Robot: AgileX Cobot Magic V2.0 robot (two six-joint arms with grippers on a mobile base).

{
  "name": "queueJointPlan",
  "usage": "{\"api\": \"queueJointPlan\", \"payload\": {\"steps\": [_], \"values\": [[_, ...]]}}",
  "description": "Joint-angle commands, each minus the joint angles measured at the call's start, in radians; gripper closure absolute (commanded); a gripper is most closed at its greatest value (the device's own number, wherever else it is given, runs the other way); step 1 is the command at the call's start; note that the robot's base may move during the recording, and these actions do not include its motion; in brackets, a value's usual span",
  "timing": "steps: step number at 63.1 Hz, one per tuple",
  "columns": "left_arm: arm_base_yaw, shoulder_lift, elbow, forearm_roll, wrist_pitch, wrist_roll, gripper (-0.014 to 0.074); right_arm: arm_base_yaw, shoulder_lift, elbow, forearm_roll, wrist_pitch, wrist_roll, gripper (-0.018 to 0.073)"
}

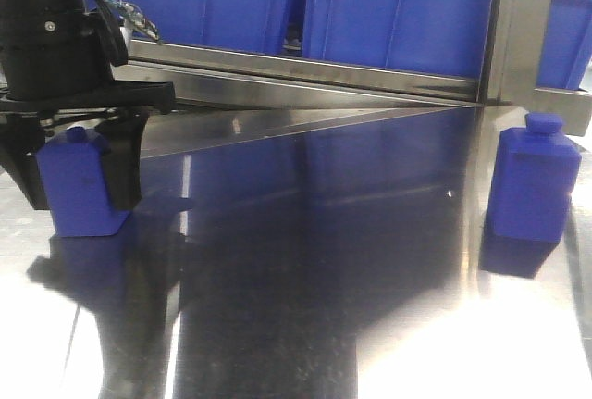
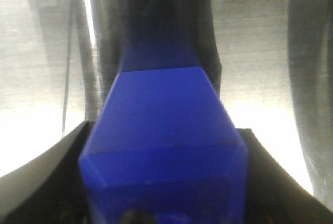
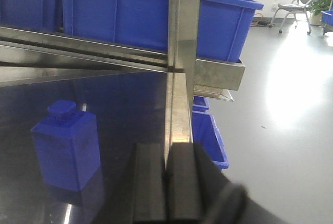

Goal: Pick and sort blue part to right shelf
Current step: 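Grasp the blue bottle-shaped part nearest the left gripper and lift it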

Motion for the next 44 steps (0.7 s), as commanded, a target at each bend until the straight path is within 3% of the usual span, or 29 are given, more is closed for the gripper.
{"api": "queueJointPlan", "payload": {"steps": [1, 15, 30, 44], "values": [[-0.005, -0.047, -0.030, -0.008, 0.006, -0.012, 0.0304, -0.005, -0.020, -0.022, 0.003, -0.088, -0.007, 0.0516], [-0.005, -0.047, -0.047, -0.008, 0.039, -0.012, 0.0346, -0.005, -0.020, -0.022, 0.003, -0.088, -0.007, 0.0516], [-0.005, -0.086, -0.104, -0.002, 0.062, 0.049, 0.0345, -0.005, -0.020, -0.022, 0.003, -0.088, -0.007, 0.0516], [-0.007, -0.292, -0.078, 0.122, -0.002, 0.112, 0.0346, -0.005, -0.020, -0.022, 0.003, -0.088, -0.007, 0.0516]]}}
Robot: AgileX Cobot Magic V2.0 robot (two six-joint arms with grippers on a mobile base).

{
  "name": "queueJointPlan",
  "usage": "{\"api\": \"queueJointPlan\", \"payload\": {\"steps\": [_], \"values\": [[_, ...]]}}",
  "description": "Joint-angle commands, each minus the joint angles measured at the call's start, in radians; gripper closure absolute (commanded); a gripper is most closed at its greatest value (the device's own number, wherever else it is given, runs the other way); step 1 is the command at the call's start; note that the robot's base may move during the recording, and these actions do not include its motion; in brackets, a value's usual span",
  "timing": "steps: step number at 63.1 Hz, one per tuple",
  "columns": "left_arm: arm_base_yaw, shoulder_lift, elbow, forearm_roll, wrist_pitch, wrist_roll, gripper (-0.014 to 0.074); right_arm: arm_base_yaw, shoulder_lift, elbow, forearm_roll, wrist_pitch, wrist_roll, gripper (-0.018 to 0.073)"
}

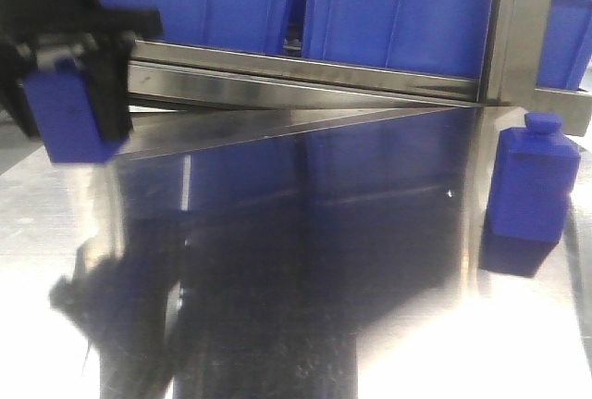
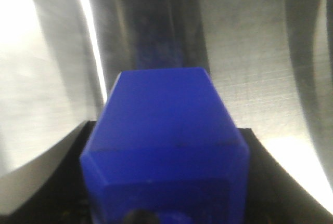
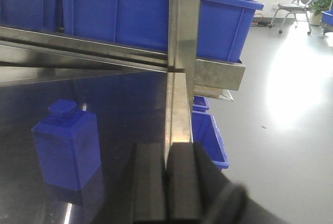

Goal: Pick and sort blue part to right shelf
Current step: 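Grasp the blue bottle-shaped part nearest the left gripper and lift it, then move the right gripper toward the other blue part on the table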

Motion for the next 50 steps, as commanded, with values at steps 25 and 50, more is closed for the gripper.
{"api": "queueJointPlan", "payload": {"steps": [25, 50], "values": [[-0.002, -0.630, 0.262, 0.085, -0.385, 0.057, 0.0346, -0.005, -0.020, -0.030, 0.089, -0.064, 0.016, 0.0516], [-0.002, -1.043, 0.577, 0.085, -0.648, 0.080, 0.0346, -0.005, 0.127, -0.303, 0.165, 0.146, 0.016, 0.0516]]}}
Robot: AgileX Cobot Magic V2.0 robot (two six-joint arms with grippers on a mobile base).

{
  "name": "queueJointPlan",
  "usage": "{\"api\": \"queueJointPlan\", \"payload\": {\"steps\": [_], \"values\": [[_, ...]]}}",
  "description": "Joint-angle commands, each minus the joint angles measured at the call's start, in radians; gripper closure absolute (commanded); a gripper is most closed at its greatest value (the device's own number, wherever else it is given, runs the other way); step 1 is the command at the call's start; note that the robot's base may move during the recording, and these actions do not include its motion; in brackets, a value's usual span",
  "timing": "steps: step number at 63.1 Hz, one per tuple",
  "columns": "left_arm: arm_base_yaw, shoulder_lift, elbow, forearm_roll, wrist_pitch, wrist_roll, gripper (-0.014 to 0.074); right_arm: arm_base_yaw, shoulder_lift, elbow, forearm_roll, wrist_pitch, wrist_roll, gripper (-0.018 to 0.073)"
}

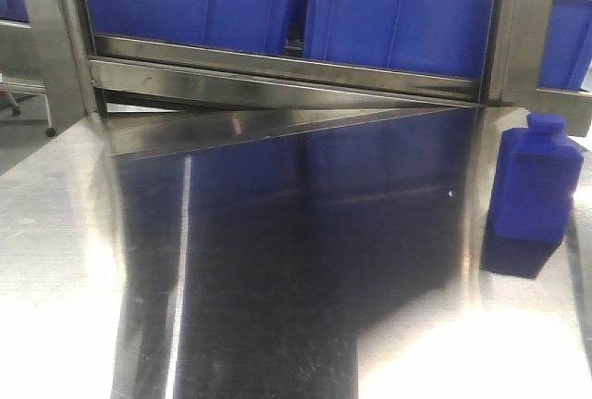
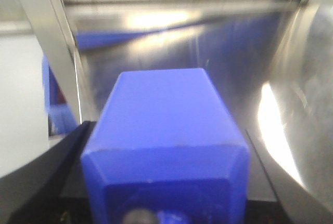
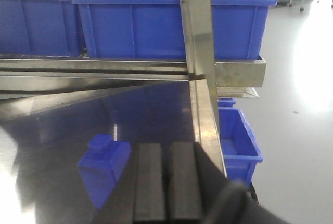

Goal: Pick and sort blue part to right shelf
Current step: 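Move the right gripper toward the other blue part on the table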

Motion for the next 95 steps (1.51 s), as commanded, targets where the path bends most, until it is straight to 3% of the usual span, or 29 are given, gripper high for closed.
{"api": "queueJointPlan", "payload": {"steps": [1, 12, 24, 33, 43, 54, 61, 70, 81, 95], "values": [[-0.002, -0.085, 0.026, 0.005, -0.155, 0.005, 0.0346, -0.005, 0.089, -0.127, 0.009, -0.024, 0.004, 0.0514], [-0.002, -0.191, 0.091, 0.005, -0.172, 0.005, 0.0346, 0.014, 0.256, -0.303, 0.009, 0.024, 0.003, 0.0423], [-0.002, -0.210, 0.104, 0.005, -0.170, 0.005, 0.0345, 0.116, 0.413, -0.421, 0.009, 0.033, 0.003, 0.0119], [-0.002, -0.210, 0.104, 0.005, -0.168, 0.005, 0.0345, 0.195, 0.512, -0.455, 0.009, 0.062, 0.002, -0.0005], [-0.002, -0.210, 0.104, 0.005, -0.165, 0.005, 0.0345, 0.262, 0.618, -0.472, 0.009, 0.058, -0.027, -0.0010], [-0.002, -0.210, 0.104, 0.005, -0.167, 0.005, 0.0346, 0.265, 0.684, -0.502, 0.008, 0.040, -0.034, -0.0010], [-0.002, -0.210, 0.104, 0.005, -0.169, 0.005, 0.0345, 0.265, 0.740, -0.595, 0.006, 0.174, -0.087, -0.0010], [-0.002, -0.210, 0.104, 0.005, -0.173, 0.005, 0.0344, 0.265, 0.865, -0.758, 0.003, 0.342, -0.081, -0.0010], [-0.002, -0.210, 0.104, 0.005, -0.173, 0.005, 0.0344, 0.265, 1.037, -0.918, 0.003, 0.468, -0.027, -0.0010], [-0.002, -0.210, 0.104, 0.003, -0.171, 0.005, 0.0344, 0.264, 1.233, -1.029, -0.047, 0.625, 0.204, -0.0010]]}}
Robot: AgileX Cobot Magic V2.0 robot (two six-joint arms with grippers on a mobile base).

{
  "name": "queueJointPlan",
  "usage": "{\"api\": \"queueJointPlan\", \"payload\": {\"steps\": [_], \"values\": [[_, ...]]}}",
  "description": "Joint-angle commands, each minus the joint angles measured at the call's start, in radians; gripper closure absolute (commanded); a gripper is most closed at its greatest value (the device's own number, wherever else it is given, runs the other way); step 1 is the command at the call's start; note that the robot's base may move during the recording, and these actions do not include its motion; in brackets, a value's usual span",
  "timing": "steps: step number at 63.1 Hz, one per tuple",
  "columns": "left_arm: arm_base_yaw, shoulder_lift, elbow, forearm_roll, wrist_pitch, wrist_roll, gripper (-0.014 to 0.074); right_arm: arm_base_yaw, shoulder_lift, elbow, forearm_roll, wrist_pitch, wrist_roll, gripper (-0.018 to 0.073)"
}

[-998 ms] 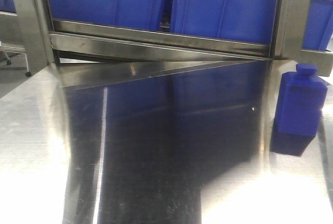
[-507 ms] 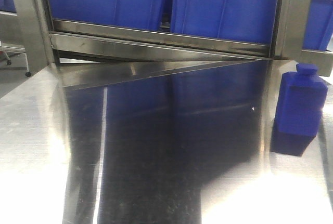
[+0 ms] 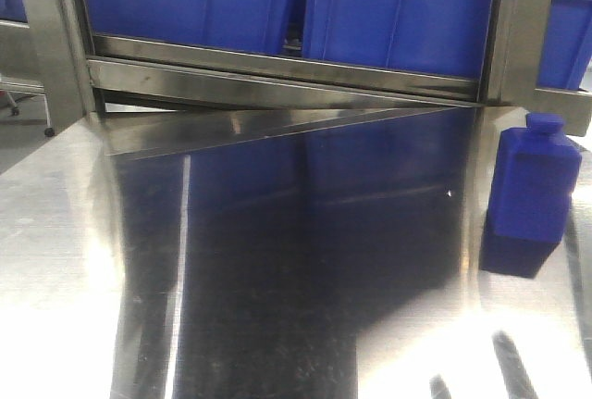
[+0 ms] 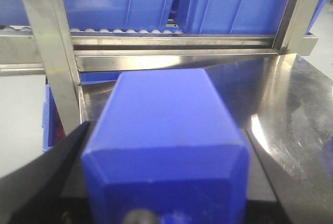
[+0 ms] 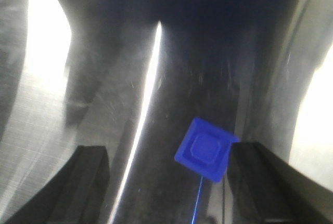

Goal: Pick and sort blue part to right shelf
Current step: 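Move the right gripper toward the other blue part on the table, then grasp the second blue part with the right gripper and lift it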

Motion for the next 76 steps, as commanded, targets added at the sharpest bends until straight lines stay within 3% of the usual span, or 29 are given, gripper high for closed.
{"api": "queueJointPlan", "payload": {"steps": [1, 23, 57, 71, 76], "values": [[-0.002, 0.003, -0.029, 0.002, -0.092, 0.005, 0.0344, 0.000, 0.057, -0.070, -0.041, 0.039, 0.114, -0.0010], [-0.002, 0.003, -0.029, 0.002, -0.090, 0.005, 0.0344, 0.000, 0.265, -0.088, -0.154, 0.082, 0.306, -0.0010], [-0.002, 0.003, -0.029, 0.002, -0.086, 0.005, 0.0344, 0.048, 0.436, -0.088, -0.183, 0.040, 0.307, 0.0007], [-0.002, 0.003, -0.029, 0.002, -0.084, 0.005, 0.0344, 0.049, 0.428, -0.088, -0.194, 0.041, 0.307, 0.0329], [-0.002, 0.003, -0.029, 0.002, -0.078, 0.005, 0.0344, 0.049, 0.411, -0.088, -0.197, 0.029, 0.307, 0.0393]]}}
